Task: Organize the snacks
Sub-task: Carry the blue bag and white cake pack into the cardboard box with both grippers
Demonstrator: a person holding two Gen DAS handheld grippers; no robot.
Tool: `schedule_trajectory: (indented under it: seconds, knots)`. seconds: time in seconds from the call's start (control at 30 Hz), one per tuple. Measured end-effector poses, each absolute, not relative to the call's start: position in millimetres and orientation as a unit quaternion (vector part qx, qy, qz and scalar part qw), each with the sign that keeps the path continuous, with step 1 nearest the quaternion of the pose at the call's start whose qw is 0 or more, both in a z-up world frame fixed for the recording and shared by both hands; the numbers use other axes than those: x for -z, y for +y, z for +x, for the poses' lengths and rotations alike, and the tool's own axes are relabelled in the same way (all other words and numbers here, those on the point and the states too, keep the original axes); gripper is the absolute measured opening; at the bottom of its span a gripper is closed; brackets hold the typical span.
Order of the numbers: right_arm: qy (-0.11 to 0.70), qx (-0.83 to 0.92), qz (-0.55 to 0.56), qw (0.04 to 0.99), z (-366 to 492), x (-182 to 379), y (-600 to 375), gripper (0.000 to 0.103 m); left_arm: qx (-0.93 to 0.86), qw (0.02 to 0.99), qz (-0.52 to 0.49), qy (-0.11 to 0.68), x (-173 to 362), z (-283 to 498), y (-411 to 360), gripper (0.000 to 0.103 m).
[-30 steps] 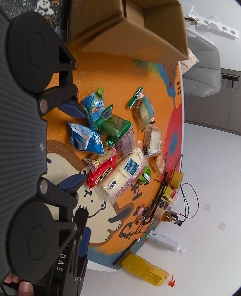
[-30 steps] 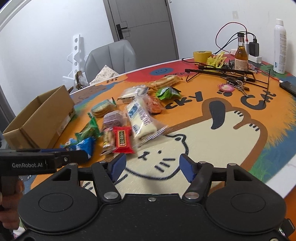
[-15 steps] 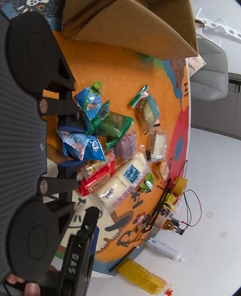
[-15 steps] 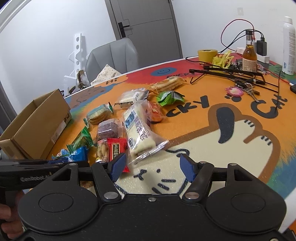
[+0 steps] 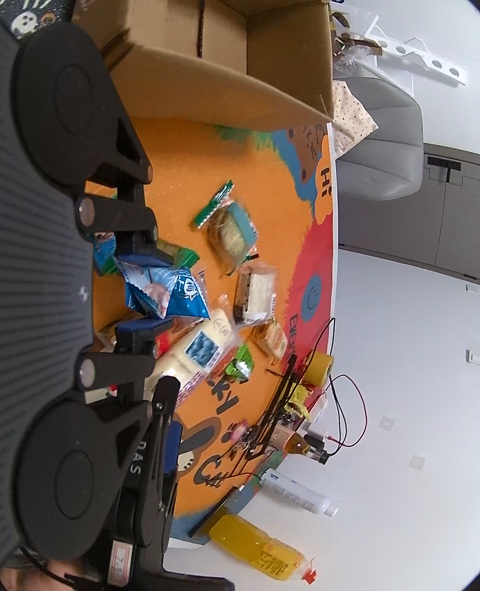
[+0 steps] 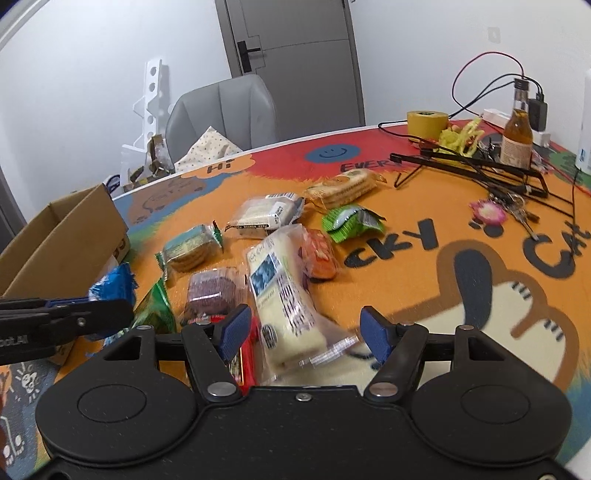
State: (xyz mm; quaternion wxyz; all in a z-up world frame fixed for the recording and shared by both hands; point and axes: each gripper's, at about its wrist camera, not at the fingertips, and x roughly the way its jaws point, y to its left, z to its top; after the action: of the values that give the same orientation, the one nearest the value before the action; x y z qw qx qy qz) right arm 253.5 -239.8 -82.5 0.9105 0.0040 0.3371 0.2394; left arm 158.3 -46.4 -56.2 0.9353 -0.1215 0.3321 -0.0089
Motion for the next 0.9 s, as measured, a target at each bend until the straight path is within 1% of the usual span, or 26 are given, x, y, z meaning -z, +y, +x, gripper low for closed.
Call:
schedule_trajectory:
  seconds: [0.17,0.27,0.33,0.43,0.5,0.6,0.67,0.9]
  knots:
    - [0.342,-0.232,-0.008,0.91,264,89,-227,0.066,0.004,0.935,-0.121,0.333,55,164,-40,0.027]
    - [0.359,-0.234,-0.015,0.903,268,99,-222,0.067,0.003,0.935,-0.118,0.335,55,165,-38,0.027]
    - [0.348,-0.235,-0.038,0.907,264,101,-218,0.067,0.001,0.934,-0.12,0.337,57,166,-36,0.027]
    - [0.343,-0.231,-0.059,0.908,260,100,-215,0.056,0.0,0.933,-0.12,0.34,59,167,-35,0.027]
    - [0.343,-0.245,-0.057,0.905,258,98,-217,0.038,0.001,0.933,-0.121,0.339,59,167,-35,0.027]
    - [0.349,-0.258,-0.028,0.9,258,95,-224,0.032,0.001,0.934,-0.119,0.338,59,167,-37,0.027]
    - [0.35,-0.266,-0.005,0.898,257,94,-228,0.03,0.0,0.934,-0.121,0.337,59,167,-37,0.027]
    - [0.33,-0.274,0.025,0.903,245,79,-235,0.027,-0.003,0.938,-0.119,0.326,49,163,-34,0.027]
